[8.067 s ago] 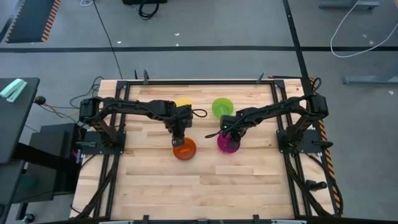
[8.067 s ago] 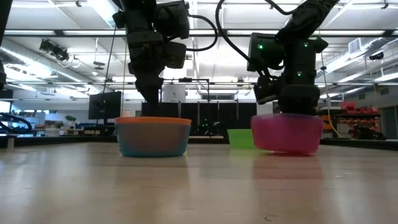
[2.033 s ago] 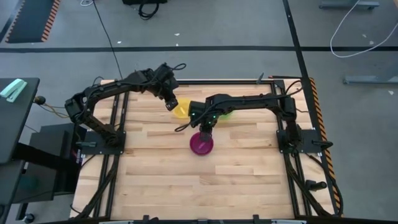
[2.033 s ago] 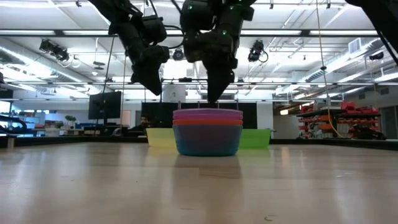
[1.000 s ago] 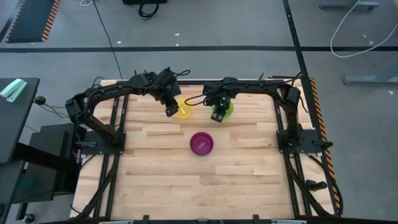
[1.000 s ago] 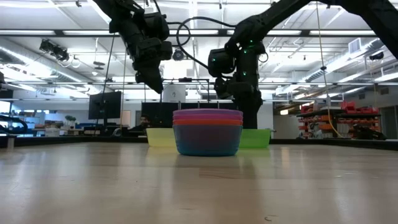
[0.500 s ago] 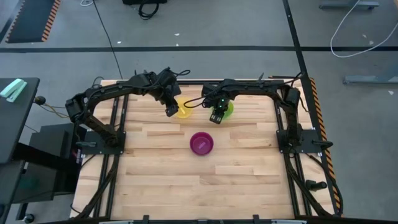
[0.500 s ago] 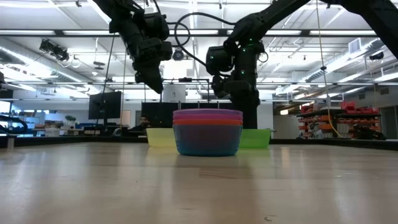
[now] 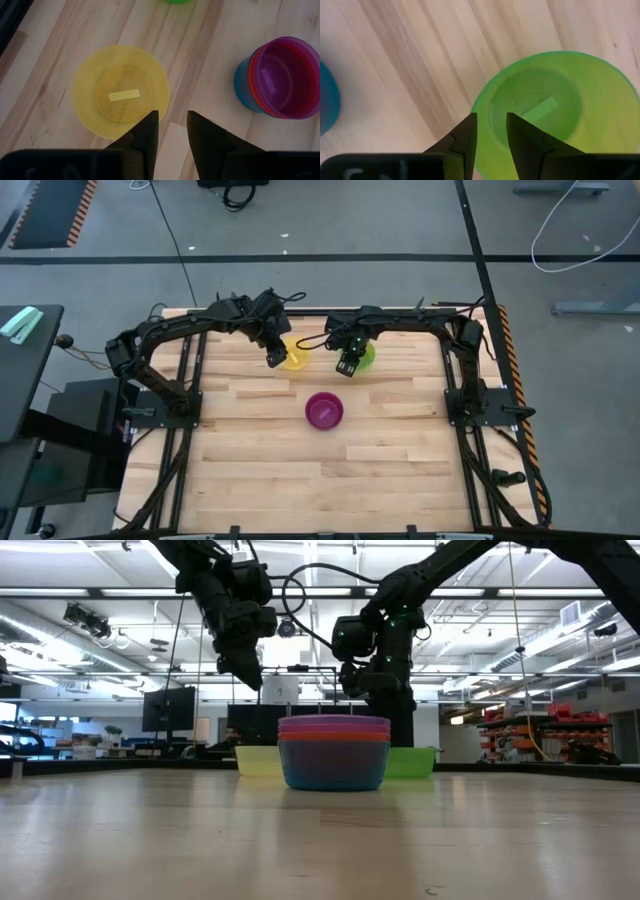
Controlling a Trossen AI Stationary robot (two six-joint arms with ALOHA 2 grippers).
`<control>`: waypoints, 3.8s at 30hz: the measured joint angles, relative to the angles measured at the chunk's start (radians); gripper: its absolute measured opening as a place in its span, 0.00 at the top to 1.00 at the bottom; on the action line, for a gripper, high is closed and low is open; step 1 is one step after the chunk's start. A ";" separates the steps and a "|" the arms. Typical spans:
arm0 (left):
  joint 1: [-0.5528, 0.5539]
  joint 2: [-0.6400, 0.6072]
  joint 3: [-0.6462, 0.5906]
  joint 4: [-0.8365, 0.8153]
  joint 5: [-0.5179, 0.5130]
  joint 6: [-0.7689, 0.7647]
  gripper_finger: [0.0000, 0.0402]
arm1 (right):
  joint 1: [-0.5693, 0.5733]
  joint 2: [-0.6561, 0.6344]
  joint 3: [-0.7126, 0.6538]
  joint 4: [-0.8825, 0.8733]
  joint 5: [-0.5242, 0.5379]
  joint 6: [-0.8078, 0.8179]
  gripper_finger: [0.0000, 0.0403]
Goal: Nest bowls inside each other
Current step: Stack the green bowl on top of the purple bowl
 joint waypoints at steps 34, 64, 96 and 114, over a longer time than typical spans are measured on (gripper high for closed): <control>0.000 0.000 0.000 0.001 0.000 0.003 0.73 | 0.037 -0.012 -0.042 -0.012 -0.022 0.011 0.73; 0.000 0.000 0.000 0.004 0.000 0.000 0.73 | 0.069 -0.077 -0.115 0.009 0.035 0.056 0.73; 0.000 -0.001 0.000 0.006 0.000 0.000 0.73 | 0.122 -0.104 -0.111 0.013 0.000 0.069 0.73; 0.000 -0.001 0.000 0.006 0.000 -0.001 0.73 | 0.119 -0.089 -0.171 0.064 0.001 0.072 0.73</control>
